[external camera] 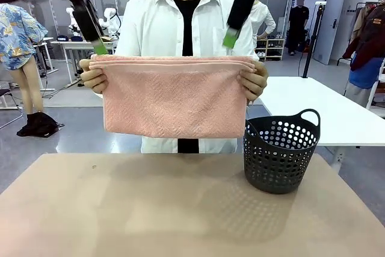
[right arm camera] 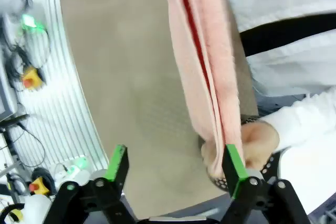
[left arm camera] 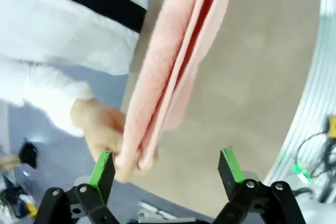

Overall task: Fold the towel.
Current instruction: Release the end of the 100 cm Hotel Towel you were holding.

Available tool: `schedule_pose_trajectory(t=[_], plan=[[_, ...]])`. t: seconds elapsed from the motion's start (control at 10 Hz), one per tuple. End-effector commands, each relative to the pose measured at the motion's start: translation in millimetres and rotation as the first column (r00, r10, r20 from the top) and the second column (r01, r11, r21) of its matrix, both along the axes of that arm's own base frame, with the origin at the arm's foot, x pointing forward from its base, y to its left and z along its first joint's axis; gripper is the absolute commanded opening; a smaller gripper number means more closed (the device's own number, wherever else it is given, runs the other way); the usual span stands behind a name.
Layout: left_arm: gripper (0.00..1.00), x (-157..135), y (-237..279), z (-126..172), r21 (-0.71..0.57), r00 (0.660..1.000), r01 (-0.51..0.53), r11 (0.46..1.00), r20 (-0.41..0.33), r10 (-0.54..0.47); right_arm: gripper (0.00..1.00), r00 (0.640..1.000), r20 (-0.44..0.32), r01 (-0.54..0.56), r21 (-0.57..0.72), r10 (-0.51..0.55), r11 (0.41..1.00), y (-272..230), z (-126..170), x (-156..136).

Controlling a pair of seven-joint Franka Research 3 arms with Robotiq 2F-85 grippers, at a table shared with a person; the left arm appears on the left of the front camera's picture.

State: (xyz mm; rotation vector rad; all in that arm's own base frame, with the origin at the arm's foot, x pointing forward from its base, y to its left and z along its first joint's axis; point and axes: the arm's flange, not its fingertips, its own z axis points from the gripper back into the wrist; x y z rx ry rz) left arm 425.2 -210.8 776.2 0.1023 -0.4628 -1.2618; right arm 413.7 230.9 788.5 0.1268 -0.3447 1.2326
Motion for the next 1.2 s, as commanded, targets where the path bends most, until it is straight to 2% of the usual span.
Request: schedule_pose_trajectory(t=[0.0, 0.1, 0.2, 0.3, 0.5, 0.7, 0.9, 1.1], plan=[[1.0, -30, 46, 29, -0.121, 0.984, -0.178, 0.977, -0.026, 0.177, 0.97, 0.976, -0.031, 0.22, 0.125, -0.218, 0.968, -56, 16, -24], [1.0, -41, 79, 35, -0.162, 0.958, -0.279, 0.947, 0.016, 0.285, 1.0, 0.937, -0.005, 0.345, 0.157, -0.348, 0.925, -90, 17, -32], [1.0, -50, 112, 37, -0.208, 0.929, -0.358, 0.91, 0.022, 0.37, 1.0, 0.908, -0.021, 0.413, 0.222, -0.419, 0.883, -121, 14, -40], [1.0, -61, 145, 39, -0.252, 0.896, -0.425, 0.87, 0.017, 0.443, 1.0, 0.86, -0.016, 0.495, 0.267, -0.51, 0.827, -152, 9, -53], [1.0, -76, 183, 37, -0.306, 0.851, -0.498, 0.812, 0.01, 0.526, 1.0, 0.805, -0.029, 0.566, 0.336, -0.592, 0.753, -194, 5, -75], [1.0, -88, 211, 34, -0.353, 0.81, -0.551, 0.756, -0.008, 0.586, 1.0, 0.721, -0.034, 0.651, 0.375, -0.692, 0.66, -234, 5, -94], [1.0, -97, 233, 30, -0.384, 0.769, -0.599, 0.703, -0.03, 0.639, 1.0, 0.656, -0.046, 0.706, 0.39, -0.754, 0.591, -264, 4, -106], [1.0, -104, 247, 26, -0.413, 0.743, -0.624, 0.663, -0.049, 0.668, 1.0, 0.634, -0.073, 0.722, 0.412, -0.77, 0.556, -278, -2, -113]])
